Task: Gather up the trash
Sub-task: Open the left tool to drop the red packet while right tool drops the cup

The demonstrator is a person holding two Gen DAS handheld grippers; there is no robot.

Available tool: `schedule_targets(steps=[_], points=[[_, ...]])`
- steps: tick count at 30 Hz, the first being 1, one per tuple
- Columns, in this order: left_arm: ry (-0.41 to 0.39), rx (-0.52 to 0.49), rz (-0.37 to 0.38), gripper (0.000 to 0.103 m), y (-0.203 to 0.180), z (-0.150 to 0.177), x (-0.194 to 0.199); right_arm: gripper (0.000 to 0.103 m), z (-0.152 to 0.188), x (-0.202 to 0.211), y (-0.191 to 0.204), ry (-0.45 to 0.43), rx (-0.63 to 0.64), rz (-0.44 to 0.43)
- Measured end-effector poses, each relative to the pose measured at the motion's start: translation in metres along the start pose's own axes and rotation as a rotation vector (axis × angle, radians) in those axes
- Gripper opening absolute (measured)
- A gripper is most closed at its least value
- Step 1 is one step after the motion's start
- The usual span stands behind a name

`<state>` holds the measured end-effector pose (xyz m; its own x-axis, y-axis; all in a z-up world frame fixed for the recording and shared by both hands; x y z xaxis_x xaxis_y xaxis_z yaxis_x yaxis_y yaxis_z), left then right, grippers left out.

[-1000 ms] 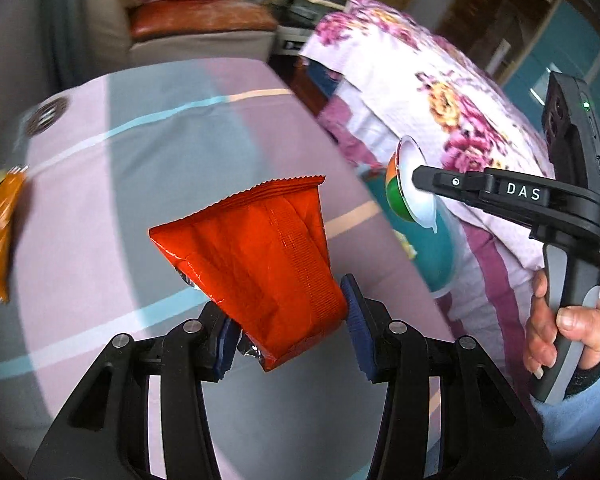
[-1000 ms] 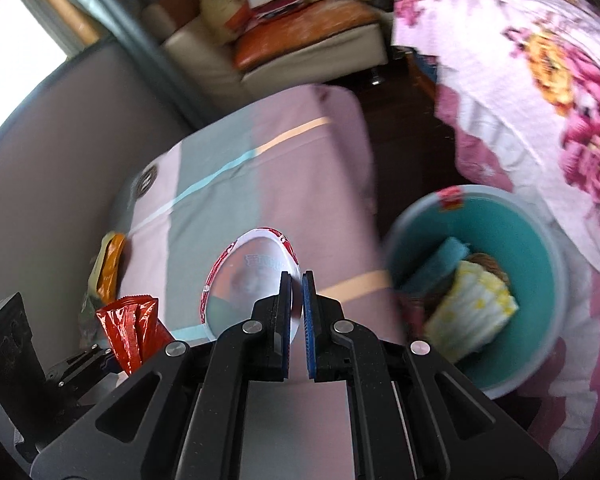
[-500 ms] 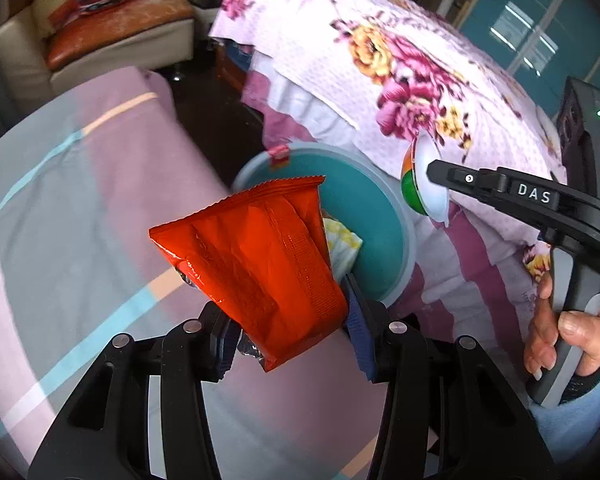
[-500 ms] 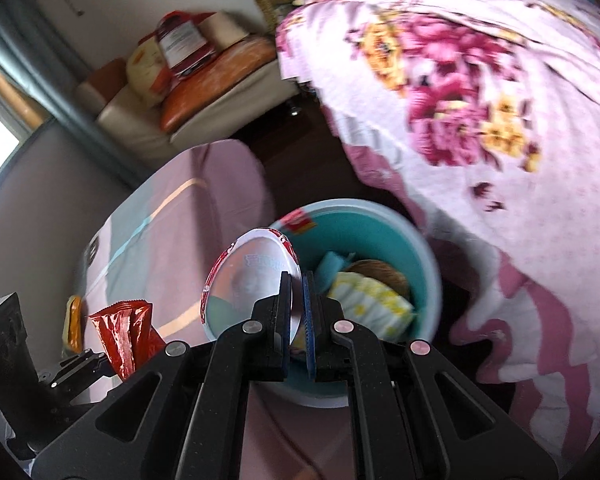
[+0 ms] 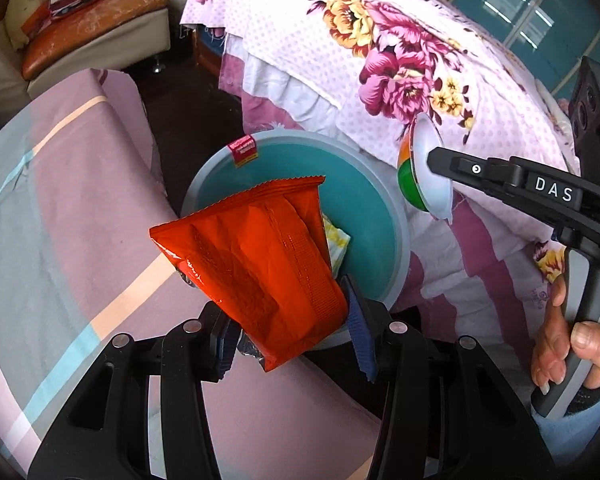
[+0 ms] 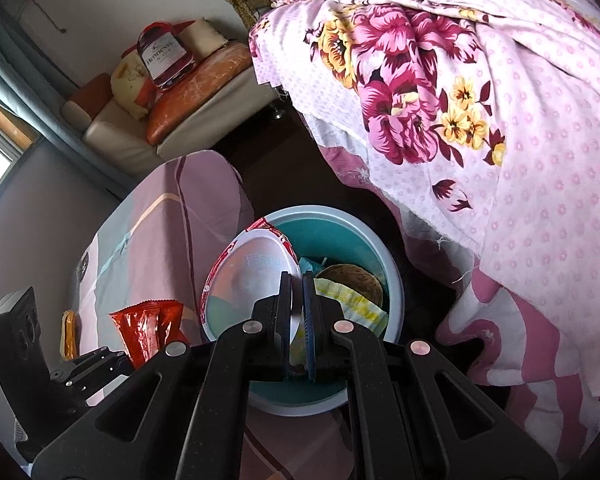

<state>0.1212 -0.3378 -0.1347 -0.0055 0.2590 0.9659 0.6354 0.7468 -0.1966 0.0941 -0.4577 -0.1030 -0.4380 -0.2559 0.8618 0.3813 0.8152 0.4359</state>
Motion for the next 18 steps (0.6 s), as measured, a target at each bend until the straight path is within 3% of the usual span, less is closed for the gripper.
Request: schedule_targets(steps=[2, 4, 7, 18], points=[[-0.003, -0.002, -0.004, 0.053, -0.001, -0.003, -0.001, 0.006, -0.002, 0.0, 0.0, 0.001, 0.001, 0.005], [-0.007, -0.002, -0.013, 0.071, -0.001, -0.004, -0.002, 0.006, -0.003, 0.0, 0.0, 0.001, 0.001, 0.009], [-0.025, 0.004, -0.049, 0.085, 0.002, -0.007, -0.001, 0.006, -0.005, -0.002, 0.0, 0.004, 0.003, 0.016], [0.0, 0.068, -0.048, 0.091, 0.028, -0.002, -0.005, 0.006, -0.007, -0.02, 0.014, 0.042, 0.033, 0.043]])
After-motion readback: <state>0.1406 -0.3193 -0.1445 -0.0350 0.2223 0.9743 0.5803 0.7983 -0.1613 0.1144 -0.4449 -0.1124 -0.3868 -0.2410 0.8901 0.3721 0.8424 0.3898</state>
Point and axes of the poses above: each gripper's, at about its wrist camera, not at the fingertips, and x roughly against the way its jaws point, y to its left, z to its underside, the point moved 9 cm from there along -x, roughly the way its jaws point, and after that the axes turned 14 degrees about y, right-handed, at the moved point
